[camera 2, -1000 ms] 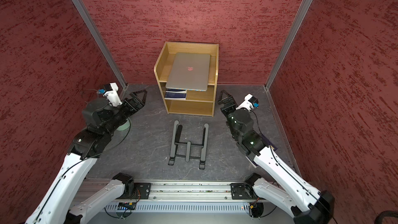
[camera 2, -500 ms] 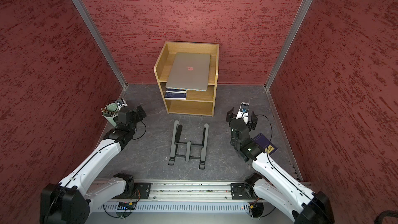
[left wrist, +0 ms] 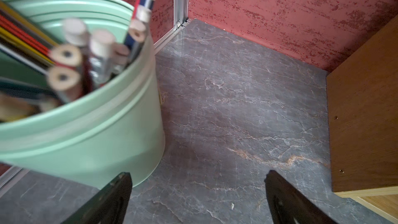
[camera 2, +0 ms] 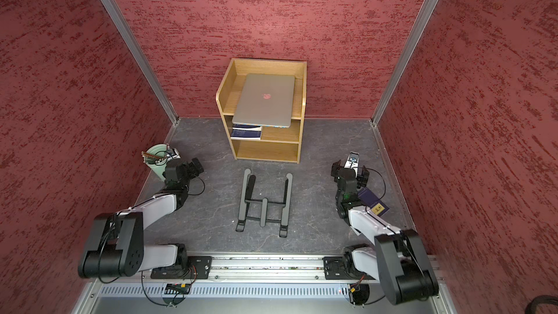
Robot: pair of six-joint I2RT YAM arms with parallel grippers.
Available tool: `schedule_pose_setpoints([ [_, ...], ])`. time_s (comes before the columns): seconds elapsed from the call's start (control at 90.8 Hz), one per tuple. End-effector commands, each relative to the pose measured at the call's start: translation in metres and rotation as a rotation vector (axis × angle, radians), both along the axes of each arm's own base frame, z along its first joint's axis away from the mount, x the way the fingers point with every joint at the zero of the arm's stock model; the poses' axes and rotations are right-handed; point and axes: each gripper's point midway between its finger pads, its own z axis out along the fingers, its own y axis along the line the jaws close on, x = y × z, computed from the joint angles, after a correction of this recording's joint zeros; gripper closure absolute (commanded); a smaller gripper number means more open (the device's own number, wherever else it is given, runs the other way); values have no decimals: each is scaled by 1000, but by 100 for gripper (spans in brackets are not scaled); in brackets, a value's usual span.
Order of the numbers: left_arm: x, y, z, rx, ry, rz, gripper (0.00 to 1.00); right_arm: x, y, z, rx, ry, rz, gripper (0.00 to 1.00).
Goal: Close the laptop lid and set it aside
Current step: Reset both arms
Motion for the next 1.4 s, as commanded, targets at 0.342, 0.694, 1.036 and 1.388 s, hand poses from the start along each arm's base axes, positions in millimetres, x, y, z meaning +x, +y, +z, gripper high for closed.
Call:
schedule_pose_setpoints([
  [0.342, 18, -35, 18, 103, -194, -226, 0, 28, 36, 3, -33, -110, 234, 2],
  [0.694, 20, -42, 5, 120, -181, -250, 0, 39, 37, -11, 29, -94, 317, 2],
  [1.036, 20, -42, 7, 120, -190, -247, 0, 44, 32, -17, 77, -46, 318, 2],
  [1.388, 20, -42, 7, 121, -190, -248, 0, 44, 32, -17, 80, -46, 318, 2],
])
